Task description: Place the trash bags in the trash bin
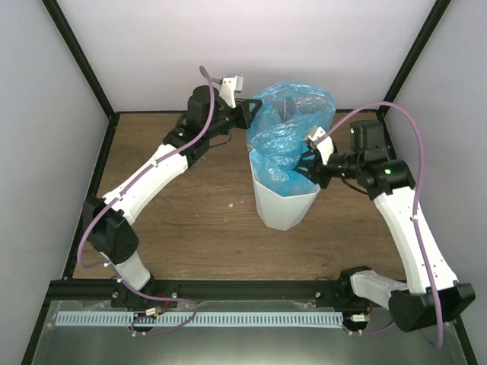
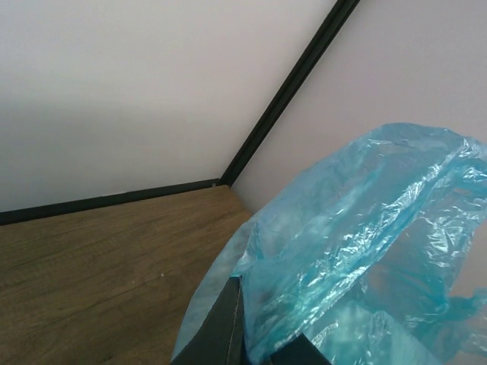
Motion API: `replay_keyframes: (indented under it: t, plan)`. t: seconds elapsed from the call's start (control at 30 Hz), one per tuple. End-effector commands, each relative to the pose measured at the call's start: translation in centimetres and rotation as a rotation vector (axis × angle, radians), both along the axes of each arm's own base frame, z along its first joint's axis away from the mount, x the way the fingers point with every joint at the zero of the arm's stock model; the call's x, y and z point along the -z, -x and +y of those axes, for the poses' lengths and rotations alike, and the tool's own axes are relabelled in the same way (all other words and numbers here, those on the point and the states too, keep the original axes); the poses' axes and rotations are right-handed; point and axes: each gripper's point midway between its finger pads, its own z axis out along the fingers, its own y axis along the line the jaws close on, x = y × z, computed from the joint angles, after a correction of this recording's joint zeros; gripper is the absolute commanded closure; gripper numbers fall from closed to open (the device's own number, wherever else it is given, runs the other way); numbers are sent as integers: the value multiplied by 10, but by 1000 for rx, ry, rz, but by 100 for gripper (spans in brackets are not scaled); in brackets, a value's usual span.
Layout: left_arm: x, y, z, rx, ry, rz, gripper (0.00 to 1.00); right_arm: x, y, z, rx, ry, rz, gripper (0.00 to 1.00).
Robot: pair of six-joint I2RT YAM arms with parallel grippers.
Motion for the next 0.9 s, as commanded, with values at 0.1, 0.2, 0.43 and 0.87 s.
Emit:
replay_keyframes:
  t: [0.1,0.2,0.43,0.87]
  plan:
    - [-17,30,2,57,39,-15,96,-5,-46,-11,181,32,-62,71]
    - [-5,44,-4,96,31,6,96,-8,-12,-6,70,25,-73,61]
    - [14,66,-13,136,9,40,96,-20,31,-24,101,52,-137,38]
    - [31,66,-16,120,-26,91,96,-90,75,-31,72,22,-260,25]
